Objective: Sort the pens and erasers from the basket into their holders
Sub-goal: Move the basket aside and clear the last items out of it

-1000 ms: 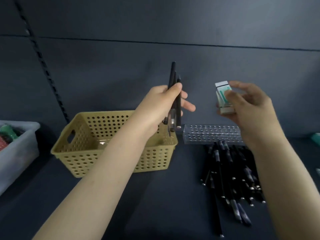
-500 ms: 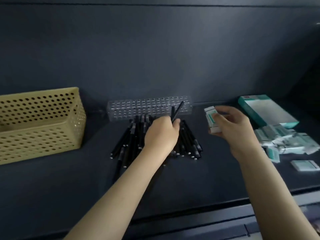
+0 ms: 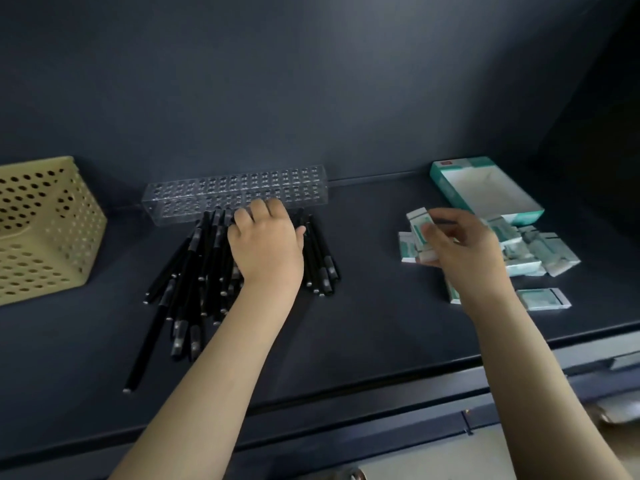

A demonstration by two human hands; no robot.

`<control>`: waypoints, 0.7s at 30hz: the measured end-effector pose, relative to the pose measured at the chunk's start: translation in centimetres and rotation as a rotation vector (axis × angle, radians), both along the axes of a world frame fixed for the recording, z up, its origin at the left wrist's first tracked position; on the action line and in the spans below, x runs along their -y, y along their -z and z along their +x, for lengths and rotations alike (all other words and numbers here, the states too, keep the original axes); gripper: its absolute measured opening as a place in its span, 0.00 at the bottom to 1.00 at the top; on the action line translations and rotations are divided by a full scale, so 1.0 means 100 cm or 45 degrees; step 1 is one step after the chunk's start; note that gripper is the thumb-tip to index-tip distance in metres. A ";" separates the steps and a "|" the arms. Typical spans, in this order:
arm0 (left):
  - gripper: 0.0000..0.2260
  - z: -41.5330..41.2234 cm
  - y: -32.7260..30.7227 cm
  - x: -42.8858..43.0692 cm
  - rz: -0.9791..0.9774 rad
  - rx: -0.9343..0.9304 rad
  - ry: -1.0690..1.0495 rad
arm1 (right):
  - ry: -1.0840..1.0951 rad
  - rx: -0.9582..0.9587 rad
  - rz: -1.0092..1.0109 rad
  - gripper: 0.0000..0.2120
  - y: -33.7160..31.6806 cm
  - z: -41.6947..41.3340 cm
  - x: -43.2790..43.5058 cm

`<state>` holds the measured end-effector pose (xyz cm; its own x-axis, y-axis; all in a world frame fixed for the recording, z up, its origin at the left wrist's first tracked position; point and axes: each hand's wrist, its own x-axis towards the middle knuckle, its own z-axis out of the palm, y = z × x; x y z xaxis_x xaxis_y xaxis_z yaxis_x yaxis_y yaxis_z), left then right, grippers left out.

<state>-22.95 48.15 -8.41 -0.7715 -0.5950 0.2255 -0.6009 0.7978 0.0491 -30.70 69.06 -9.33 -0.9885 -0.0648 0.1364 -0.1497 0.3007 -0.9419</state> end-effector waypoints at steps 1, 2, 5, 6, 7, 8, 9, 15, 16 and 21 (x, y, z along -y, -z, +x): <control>0.24 -0.002 -0.002 -0.006 -0.003 -0.061 0.054 | 0.020 -0.031 0.042 0.07 -0.001 -0.002 -0.008; 0.22 -0.006 -0.002 -0.013 0.023 -0.141 0.147 | 0.041 -0.058 0.093 0.07 -0.002 -0.003 -0.017; 0.19 -0.022 0.003 -0.046 0.321 -0.322 0.555 | 0.113 -0.101 0.202 0.09 -0.004 -0.008 -0.046; 0.18 -0.029 0.006 -0.060 0.454 -0.319 0.672 | 0.127 -0.111 0.212 0.08 -0.004 -0.009 -0.055; 0.19 -0.035 0.010 -0.073 0.551 -0.290 0.767 | 0.139 -0.122 0.230 0.08 -0.004 -0.010 -0.062; 0.19 -0.041 0.014 -0.084 0.595 -0.244 0.840 | 0.145 -0.141 0.268 0.09 -0.004 -0.010 -0.068; 0.19 -0.047 0.019 -0.093 0.598 -0.196 0.893 | 0.145 -0.164 0.325 0.10 -0.002 -0.011 -0.073; 0.15 -0.062 0.043 -0.108 0.578 -0.203 0.899 | 0.062 -0.335 0.516 0.11 0.013 -0.018 -0.077; 0.15 -0.061 0.044 -0.108 0.575 -0.205 0.904 | 0.077 -0.405 0.524 0.10 0.016 -0.020 -0.076; 0.17 -0.054 0.037 -0.101 0.497 -0.126 0.984 | 0.113 -0.609 0.692 0.12 0.021 -0.031 -0.072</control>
<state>-28.35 58.20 -12.09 -0.9787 0.0388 0.2018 0.1237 0.8955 0.4275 -33.82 76.26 -11.41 -0.8335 -0.1688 0.5261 -0.4610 0.7374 -0.4937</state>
